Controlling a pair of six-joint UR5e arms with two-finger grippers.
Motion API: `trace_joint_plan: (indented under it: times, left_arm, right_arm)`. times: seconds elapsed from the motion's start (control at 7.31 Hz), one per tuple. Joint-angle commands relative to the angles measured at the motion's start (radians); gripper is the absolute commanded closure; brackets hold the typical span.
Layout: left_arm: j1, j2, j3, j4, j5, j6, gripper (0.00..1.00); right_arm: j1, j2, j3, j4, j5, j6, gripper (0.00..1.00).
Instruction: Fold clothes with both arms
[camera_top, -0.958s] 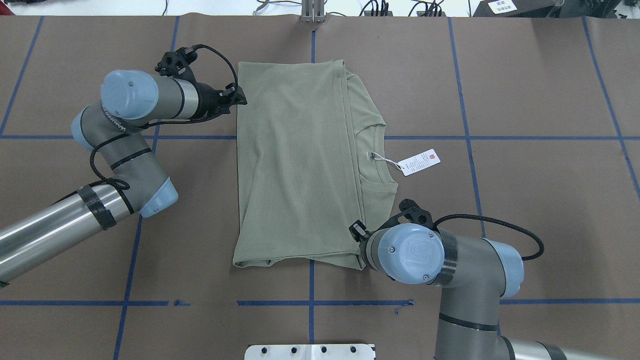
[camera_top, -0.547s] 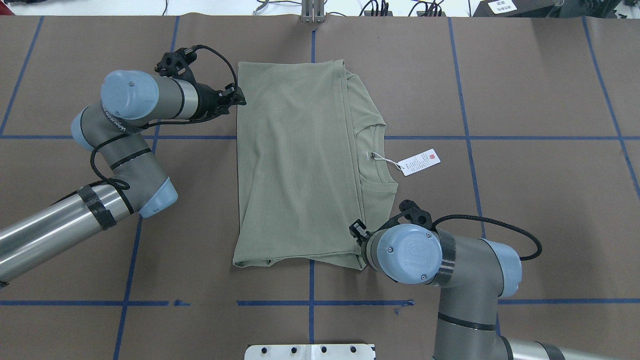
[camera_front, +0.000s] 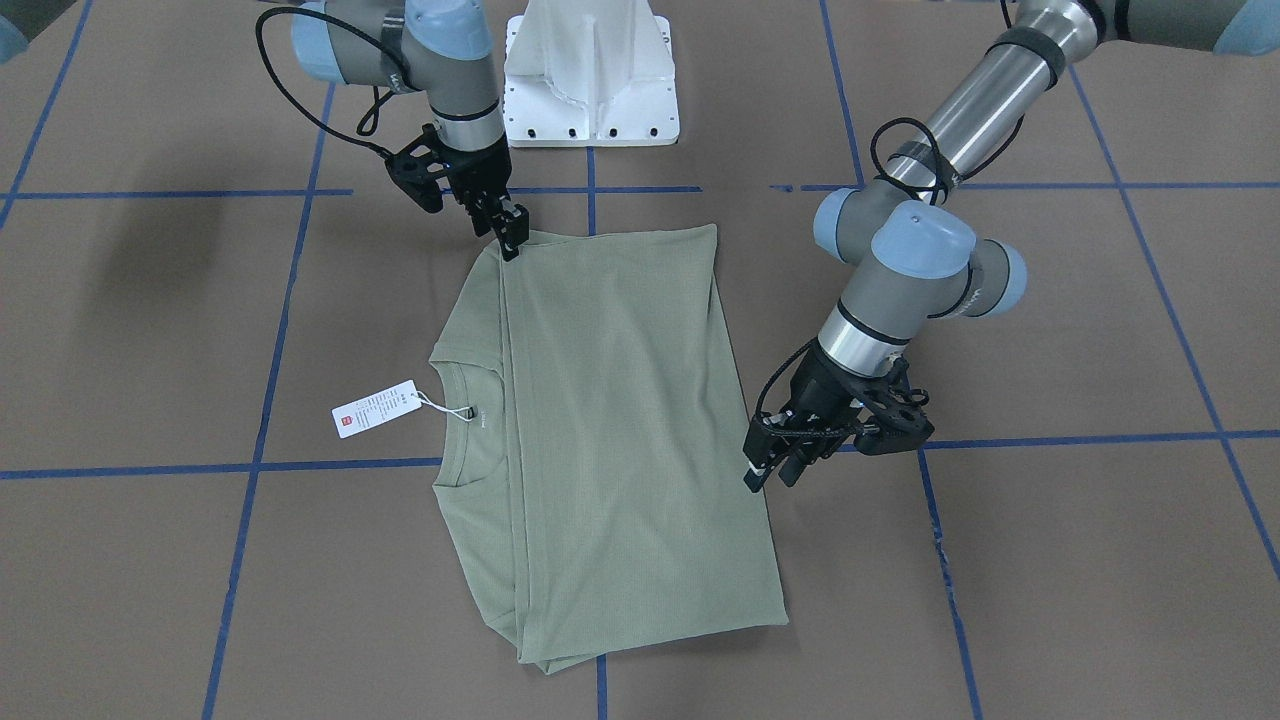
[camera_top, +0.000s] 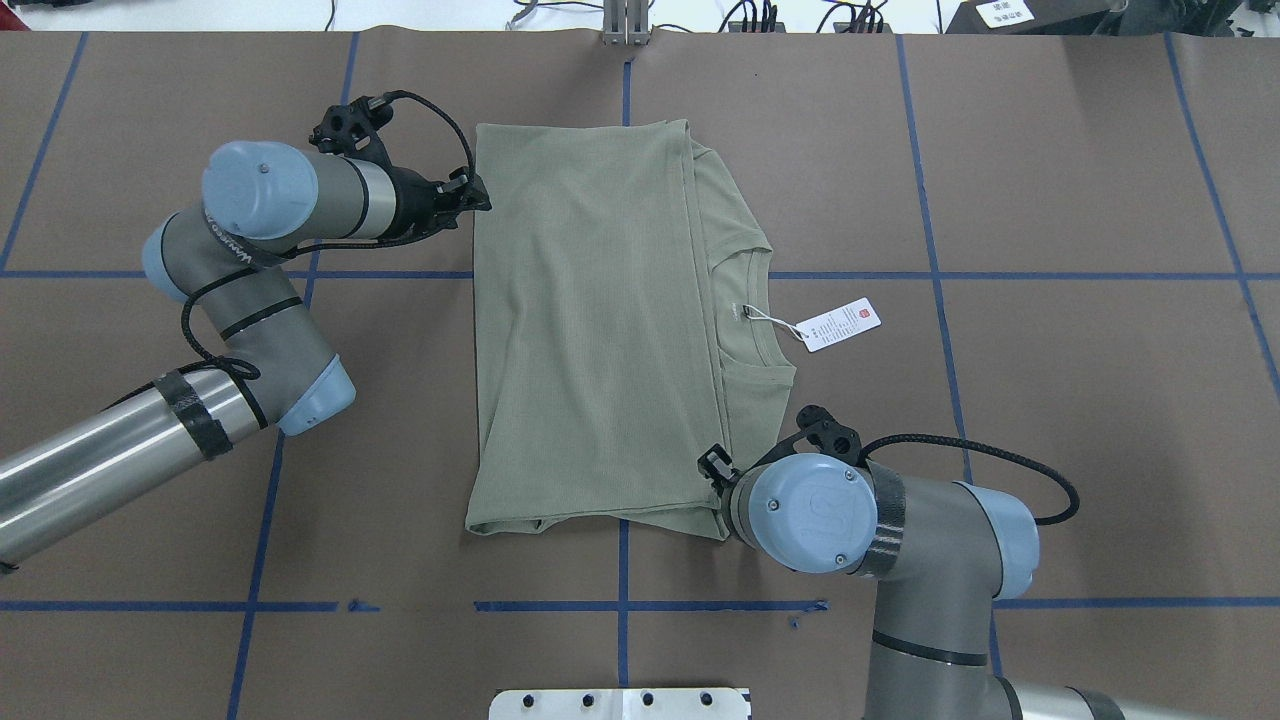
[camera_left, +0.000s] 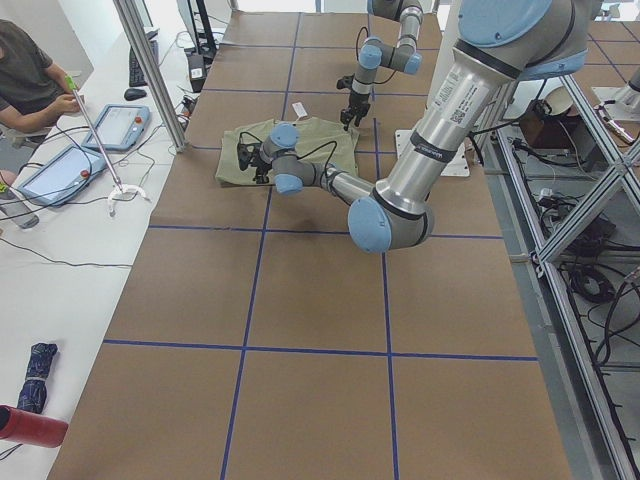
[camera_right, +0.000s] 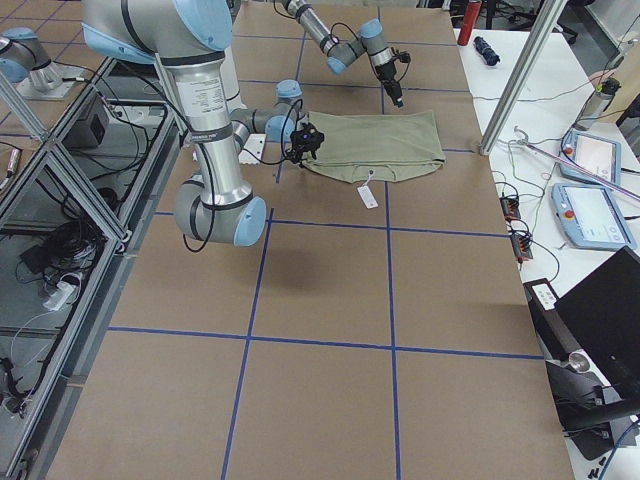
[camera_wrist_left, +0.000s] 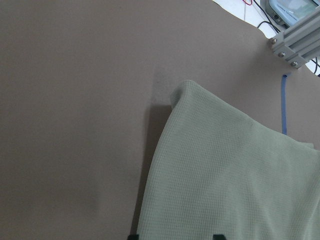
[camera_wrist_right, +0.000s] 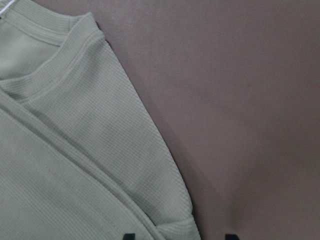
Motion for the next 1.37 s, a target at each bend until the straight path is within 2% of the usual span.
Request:
trace_joint_plan:
  times: [0.0, 0.14, 0.41, 0.96, 1.09, 1.23]
  left_arm:
    - [0.0, 0.0, 0.0, 0.0, 0.0, 0.0, 0.42]
    - [0.0, 0.0, 0.0, 0.0, 0.0, 0.0, 0.42]
    - [0.0, 0.0, 0.0, 0.0, 0.0, 0.0, 0.42]
    - [0.0, 0.0, 0.0, 0.0, 0.0, 0.0, 0.42]
    - [0.0, 0.006, -0.001, 0.0, 0.0, 0.0, 0.42]
    - [0.0, 0.006, -0.001, 0.0, 0.002, 0.0, 0.42]
  right_arm:
    - [-0.002, 0.01, -0.005, -0.001, 0.0, 0.0, 0.42]
    - [-0.002, 0.01, -0.005, -0.001, 0.0, 0.0, 0.46]
    - [-0.002, 0.007, -0.007, -0.009, 0.0, -0.002, 0.46]
    - [0.0, 0.01, -0.012, -0.015, 0.0, 0.0, 0.39]
    - [0.0, 0.016, -0.012, -0.017, 0.0, 0.0, 0.73]
    - [-0.002, 0.019, -0.013, -0.015, 0.001, 0.0, 1.0]
